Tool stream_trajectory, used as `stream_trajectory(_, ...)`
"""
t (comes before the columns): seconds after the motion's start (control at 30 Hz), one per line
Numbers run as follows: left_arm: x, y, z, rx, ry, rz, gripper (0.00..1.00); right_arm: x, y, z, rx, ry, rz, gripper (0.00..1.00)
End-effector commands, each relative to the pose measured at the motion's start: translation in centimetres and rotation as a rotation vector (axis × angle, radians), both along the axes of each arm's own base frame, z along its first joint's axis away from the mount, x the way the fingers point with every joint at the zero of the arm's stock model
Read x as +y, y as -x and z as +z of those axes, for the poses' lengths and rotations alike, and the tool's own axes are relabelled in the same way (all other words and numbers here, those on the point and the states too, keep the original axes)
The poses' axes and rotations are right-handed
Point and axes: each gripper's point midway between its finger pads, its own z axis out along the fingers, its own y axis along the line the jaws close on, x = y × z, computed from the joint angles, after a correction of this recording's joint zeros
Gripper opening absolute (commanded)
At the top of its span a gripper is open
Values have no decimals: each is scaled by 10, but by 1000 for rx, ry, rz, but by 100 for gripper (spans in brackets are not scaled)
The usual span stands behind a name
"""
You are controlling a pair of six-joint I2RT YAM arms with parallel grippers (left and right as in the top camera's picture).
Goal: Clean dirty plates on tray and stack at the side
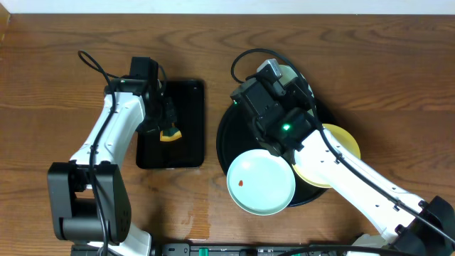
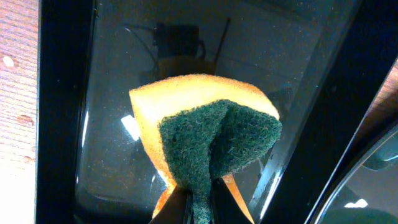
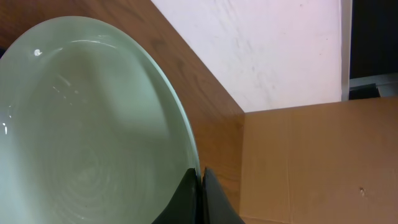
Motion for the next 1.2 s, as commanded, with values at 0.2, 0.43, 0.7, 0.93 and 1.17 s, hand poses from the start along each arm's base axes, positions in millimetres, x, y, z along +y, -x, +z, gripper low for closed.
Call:
stream_trajectory(0.2,-2,-1,1,-4,9,-11,8,-2,3,10,-28,17,-7,1)
stream_trajectory(0.43,-2,-1,1,-4,9,-11,8,-2,3,10,-28,17,-7,1)
stream_trajectory(0.7,-2,-1,1,-4,9,-11,8,-2,3,10,-29,19,-9,1)
stream_trajectory(0.93,-2,-1,1,-4,9,-11,8,-2,3,10,-29,20,-8,1)
stream_trajectory(1.17,-2,-1,1,-5,9,-11,8,5,11,20,-48,113,10,1)
